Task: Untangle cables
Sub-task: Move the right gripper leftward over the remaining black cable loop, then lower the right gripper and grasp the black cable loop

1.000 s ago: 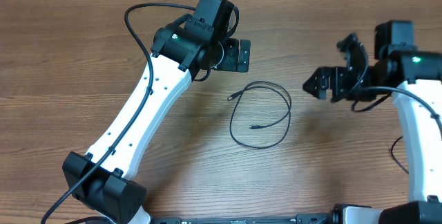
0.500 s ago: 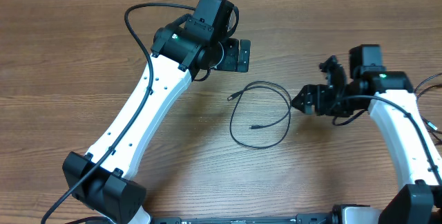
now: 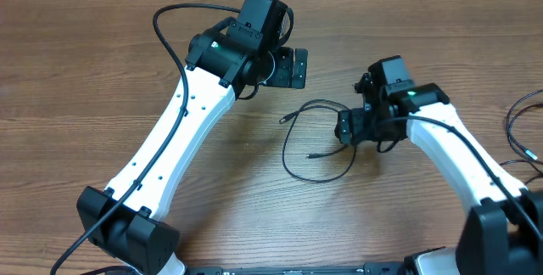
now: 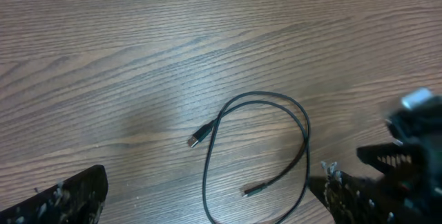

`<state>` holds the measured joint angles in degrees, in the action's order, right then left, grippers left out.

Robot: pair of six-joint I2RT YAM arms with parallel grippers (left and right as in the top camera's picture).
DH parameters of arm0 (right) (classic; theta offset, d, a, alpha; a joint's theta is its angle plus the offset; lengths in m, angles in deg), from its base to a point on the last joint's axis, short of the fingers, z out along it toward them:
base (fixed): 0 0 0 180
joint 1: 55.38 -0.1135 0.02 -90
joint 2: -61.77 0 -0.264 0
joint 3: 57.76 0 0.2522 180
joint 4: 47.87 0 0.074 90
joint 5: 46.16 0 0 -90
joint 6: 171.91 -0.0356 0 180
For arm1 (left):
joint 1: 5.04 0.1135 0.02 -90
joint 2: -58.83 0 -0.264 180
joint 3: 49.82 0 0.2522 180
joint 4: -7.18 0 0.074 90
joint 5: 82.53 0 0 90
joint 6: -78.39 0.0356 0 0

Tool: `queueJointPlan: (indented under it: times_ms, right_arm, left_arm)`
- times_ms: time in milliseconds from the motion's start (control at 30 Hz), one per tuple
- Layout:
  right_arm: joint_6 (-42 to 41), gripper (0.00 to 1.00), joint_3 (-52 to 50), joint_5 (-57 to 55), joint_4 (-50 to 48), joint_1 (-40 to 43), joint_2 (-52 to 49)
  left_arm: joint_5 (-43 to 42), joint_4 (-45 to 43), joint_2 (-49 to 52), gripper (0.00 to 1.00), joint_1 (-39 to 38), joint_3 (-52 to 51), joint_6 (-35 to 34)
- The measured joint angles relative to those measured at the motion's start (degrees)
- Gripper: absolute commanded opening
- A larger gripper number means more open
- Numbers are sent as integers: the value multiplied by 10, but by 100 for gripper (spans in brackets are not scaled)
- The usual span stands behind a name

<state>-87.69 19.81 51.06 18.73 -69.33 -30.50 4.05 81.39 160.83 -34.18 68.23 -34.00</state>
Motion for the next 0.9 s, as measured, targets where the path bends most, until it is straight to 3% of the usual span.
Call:
queueJointPlan:
  times_ms: [167,367,900]
  right_arm:
    - [-11,92,0,-8,-16,-16,-49]
    - [-19,80,0,-18,-30,-30,-109]
    - [-30,80,-2,-63,-82,-30,-122]
  left_arm:
    - [0,0,0,99,0,0,0]
    - [0,0,0,100,0,0,0]
    - [0,0,0,99,0,0,0]
